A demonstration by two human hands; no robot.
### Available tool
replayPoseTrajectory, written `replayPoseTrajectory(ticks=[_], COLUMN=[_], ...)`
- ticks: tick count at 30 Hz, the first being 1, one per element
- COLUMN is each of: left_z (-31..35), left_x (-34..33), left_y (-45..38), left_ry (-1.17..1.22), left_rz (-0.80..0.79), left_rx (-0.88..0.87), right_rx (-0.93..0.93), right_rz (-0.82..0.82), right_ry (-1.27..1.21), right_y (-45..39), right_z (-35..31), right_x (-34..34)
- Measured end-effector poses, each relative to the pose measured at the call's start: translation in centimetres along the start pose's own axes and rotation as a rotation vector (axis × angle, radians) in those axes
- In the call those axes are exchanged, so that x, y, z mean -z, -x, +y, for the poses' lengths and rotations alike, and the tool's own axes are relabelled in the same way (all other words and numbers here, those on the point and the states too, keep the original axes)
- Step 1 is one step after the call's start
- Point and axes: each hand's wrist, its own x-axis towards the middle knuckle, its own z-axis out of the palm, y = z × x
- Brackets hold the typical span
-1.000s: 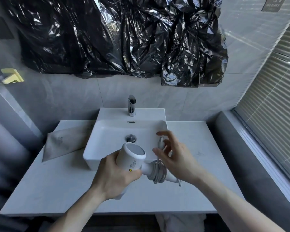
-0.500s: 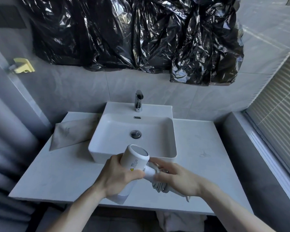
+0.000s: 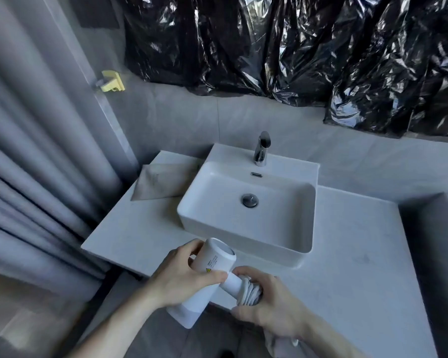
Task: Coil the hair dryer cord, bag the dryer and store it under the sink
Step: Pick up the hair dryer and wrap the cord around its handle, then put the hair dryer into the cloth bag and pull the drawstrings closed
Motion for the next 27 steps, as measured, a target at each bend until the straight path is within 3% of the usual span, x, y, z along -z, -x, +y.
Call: replayPoseTrajectory(ticks=[6,13,17,23,27], left_z=[-2.7,-6.7,-12.1,-19.3,-21.1], left_x=[0.8,6.5,11.1,17.6,19.0], left_y=[0.5,-4.8,-13.6,-28.5,-34.7], left_ry=[0.04,0.118,-0.113,-0.59,-0.738], left_rz=[0.052,0.152,0.116,-0.06,-0.108], left_rx=[0.013,0.034,0.107,0.152,0.16], right_rx=[-0.016,-0.137,-0.189,-0.268,-0.305], right_rz=[0.041,0.23,0.35,0.513,0.586], right_ry=[-0.028,-0.186,-0.203,-0.273,-0.322], right_y=[-1.1,-3.8,-6.9,-13.8,-17.2], right_z=[0.2,-1.2,-2.4,-5.8,-7.1], right_x=[-2.2,-2.6,-3.2,-6.6,-9.0])
